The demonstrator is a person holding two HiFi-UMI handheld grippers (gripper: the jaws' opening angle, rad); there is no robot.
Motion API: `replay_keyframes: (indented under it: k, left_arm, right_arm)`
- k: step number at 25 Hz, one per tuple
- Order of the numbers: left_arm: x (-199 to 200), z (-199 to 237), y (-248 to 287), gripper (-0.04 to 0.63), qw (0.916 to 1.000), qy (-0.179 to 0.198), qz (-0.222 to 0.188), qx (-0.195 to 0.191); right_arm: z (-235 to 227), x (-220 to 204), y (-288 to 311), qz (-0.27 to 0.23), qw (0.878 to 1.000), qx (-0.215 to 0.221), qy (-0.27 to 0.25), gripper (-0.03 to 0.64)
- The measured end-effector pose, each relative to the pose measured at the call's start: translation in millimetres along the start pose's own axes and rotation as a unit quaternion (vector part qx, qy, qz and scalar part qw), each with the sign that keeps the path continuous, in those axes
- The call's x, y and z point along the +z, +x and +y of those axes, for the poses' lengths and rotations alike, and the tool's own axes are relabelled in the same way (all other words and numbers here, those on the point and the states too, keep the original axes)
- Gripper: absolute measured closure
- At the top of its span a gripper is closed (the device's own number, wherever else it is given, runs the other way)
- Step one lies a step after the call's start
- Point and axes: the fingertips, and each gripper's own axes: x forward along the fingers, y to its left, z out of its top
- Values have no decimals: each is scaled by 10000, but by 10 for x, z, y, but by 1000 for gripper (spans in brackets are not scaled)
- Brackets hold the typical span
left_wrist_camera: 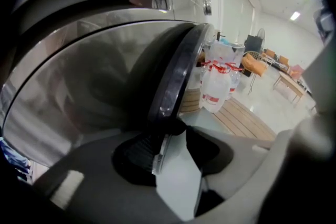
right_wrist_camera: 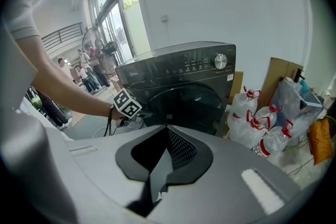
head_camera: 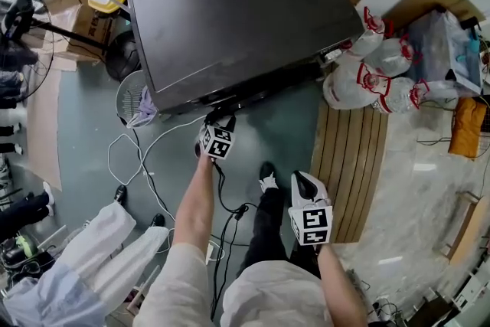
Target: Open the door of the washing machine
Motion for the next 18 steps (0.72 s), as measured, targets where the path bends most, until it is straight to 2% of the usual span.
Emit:
replay_keyframes:
  k: [10, 18]
  left_arm:
    - [25, 9, -14, 374, 10000, 11, -91, 36]
    - [-89, -182, -105, 376, 9997, -229, -64, 43]
  right_arm:
    - [23, -32, -5, -54, 10000, 29, -8, 617]
    - [13, -76, -118, -153, 9999, 28, 61, 617]
